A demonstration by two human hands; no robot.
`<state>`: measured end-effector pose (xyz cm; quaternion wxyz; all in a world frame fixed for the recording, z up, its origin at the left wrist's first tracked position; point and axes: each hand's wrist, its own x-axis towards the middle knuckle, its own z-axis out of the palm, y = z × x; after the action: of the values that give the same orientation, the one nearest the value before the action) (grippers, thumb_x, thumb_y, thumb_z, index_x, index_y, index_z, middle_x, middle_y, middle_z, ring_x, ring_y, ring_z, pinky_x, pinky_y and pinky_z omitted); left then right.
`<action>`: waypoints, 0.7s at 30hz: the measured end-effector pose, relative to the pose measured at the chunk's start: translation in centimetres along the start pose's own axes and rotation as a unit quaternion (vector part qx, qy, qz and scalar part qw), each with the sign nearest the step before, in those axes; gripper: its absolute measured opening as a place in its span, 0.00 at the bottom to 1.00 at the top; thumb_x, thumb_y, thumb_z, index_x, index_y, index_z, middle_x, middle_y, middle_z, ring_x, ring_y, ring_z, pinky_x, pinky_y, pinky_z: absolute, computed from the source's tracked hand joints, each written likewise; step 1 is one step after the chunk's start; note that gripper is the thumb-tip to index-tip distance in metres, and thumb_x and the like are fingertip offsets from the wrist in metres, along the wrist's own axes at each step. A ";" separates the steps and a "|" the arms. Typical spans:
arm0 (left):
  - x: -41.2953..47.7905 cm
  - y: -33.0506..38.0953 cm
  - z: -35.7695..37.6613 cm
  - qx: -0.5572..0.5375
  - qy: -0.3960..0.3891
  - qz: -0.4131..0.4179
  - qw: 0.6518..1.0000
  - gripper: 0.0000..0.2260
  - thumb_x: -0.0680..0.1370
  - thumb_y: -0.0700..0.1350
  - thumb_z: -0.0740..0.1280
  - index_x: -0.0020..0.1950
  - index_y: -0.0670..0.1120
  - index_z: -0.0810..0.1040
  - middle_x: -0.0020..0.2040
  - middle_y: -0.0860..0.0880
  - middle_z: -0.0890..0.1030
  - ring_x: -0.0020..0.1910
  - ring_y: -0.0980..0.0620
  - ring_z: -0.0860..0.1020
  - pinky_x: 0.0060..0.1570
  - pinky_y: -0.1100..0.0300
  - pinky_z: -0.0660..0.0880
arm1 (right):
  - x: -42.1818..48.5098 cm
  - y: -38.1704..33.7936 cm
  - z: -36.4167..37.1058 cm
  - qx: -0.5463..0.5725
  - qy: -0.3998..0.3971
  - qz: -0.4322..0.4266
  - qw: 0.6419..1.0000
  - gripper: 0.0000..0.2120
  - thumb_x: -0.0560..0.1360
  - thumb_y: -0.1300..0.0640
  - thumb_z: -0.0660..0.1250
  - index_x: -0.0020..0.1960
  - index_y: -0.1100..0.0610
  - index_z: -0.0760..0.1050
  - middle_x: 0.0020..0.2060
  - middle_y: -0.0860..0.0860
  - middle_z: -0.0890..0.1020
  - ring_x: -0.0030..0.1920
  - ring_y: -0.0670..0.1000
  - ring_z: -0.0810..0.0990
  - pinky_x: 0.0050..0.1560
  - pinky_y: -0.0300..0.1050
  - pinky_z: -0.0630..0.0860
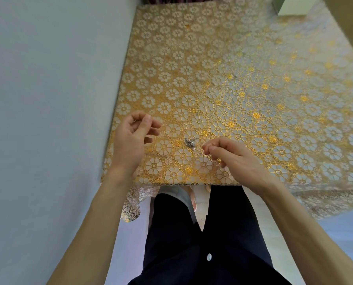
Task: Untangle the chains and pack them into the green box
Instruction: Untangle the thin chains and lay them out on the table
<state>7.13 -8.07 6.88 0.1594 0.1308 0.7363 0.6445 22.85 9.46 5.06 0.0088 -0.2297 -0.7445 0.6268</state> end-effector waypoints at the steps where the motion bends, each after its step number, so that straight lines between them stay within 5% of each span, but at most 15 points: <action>1: 0.0 -0.2 -0.2 0.005 0.004 -0.001 1.000 0.05 0.84 0.43 0.63 0.49 0.48 0.77 0.42 0.54 0.85 0.41 0.53 0.82 0.45 0.56 0.76 | -0.2 0.1 -0.2 -0.004 0.001 0.003 1.000 0.10 0.82 0.54 0.62 0.45 0.49 0.80 0.51 0.47 0.83 0.45 0.43 0.76 0.47 0.39 0.68; 10: -0.5 -1.4 0.0 0.041 0.005 -0.021 0.999 0.06 0.84 0.44 0.63 0.54 0.43 0.77 0.42 0.53 0.85 0.40 0.54 0.82 0.44 0.58 0.77 | -2.2 1.0 -1.3 -0.032 0.007 0.002 0.999 0.05 0.81 0.56 0.66 0.52 0.49 0.81 0.49 0.44 0.86 0.51 0.48 0.83 0.58 0.49 0.77; 15: -1.9 -3.2 -0.6 0.081 0.018 -0.031 0.996 0.03 0.82 0.47 0.66 0.51 0.49 0.78 0.41 0.53 0.84 0.37 0.57 0.80 0.41 0.61 0.76 | -3.3 1.6 -2.2 -0.050 0.003 -0.003 0.999 0.07 0.79 0.57 0.69 0.55 0.50 0.83 0.48 0.45 0.86 0.50 0.48 0.83 0.54 0.42 0.79; 21: -3.3 -4.3 -1.1 0.212 0.018 -0.007 0.977 0.02 0.81 0.49 0.67 0.50 0.54 0.78 0.42 0.57 0.84 0.46 0.58 0.82 0.48 0.57 0.78 | -4.5 1.9 -2.3 -0.076 -0.031 0.016 0.996 0.11 0.78 0.60 0.71 0.58 0.48 0.83 0.47 0.46 0.87 0.52 0.43 0.84 0.58 0.42 0.78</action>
<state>9.74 -11.00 2.98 0.1194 0.1448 0.8596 0.4752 28.21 10.23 5.07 -0.0416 -0.2217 -0.7864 0.5750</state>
